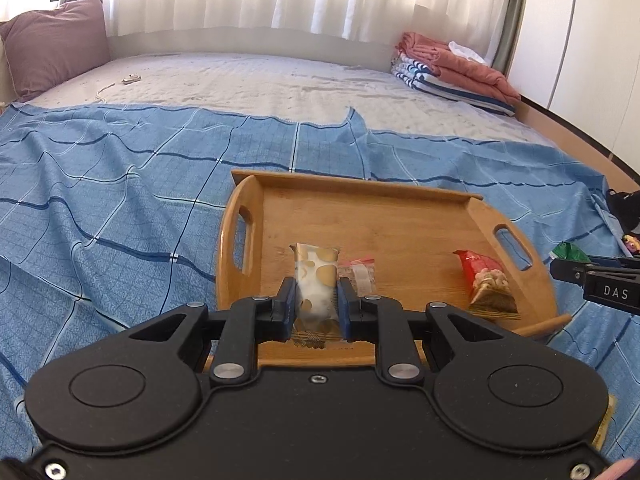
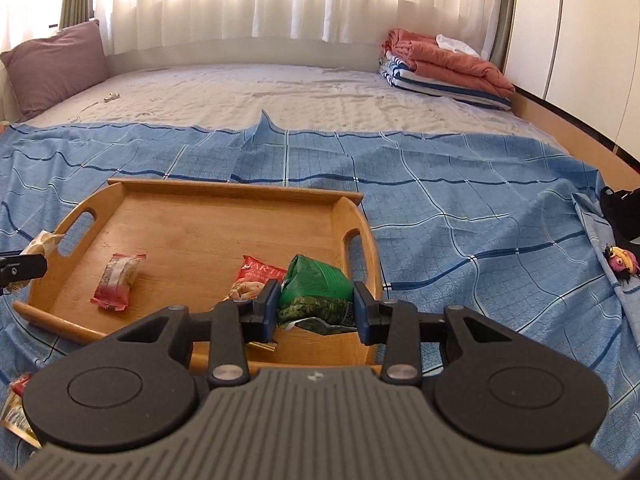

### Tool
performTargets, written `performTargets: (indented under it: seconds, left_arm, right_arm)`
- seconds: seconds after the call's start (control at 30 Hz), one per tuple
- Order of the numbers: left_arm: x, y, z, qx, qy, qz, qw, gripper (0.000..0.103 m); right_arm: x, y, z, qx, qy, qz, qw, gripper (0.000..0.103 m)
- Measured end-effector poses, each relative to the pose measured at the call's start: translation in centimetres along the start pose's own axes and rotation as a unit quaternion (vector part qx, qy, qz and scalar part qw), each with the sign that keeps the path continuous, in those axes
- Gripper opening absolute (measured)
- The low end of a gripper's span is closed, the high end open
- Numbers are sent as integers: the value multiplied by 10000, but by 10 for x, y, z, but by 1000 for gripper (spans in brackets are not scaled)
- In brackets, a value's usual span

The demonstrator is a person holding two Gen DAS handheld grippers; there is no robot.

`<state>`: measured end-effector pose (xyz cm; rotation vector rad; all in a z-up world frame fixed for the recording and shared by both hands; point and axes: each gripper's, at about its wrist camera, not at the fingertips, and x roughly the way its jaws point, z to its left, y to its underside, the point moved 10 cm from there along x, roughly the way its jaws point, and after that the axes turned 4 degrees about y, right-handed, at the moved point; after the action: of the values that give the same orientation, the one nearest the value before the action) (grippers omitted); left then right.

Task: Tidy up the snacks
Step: 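Carry both snacks onto the wooden tray and open both grippers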

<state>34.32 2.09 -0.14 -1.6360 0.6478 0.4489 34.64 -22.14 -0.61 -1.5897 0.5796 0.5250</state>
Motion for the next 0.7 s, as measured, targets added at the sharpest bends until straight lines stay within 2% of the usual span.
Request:
performTargets:
  seconds: [0.3, 0.7]
  left_arm:
    - [46, 4, 8, -13, -250, 208, 9995, 20]
    - [66, 10, 9, -46, -230, 293, 9993, 20]
  right_arm:
    - [41, 5, 1, 343, -18, 435, 9985, 42]
    - [62, 15, 2, 558, -83, 737, 9957, 42]
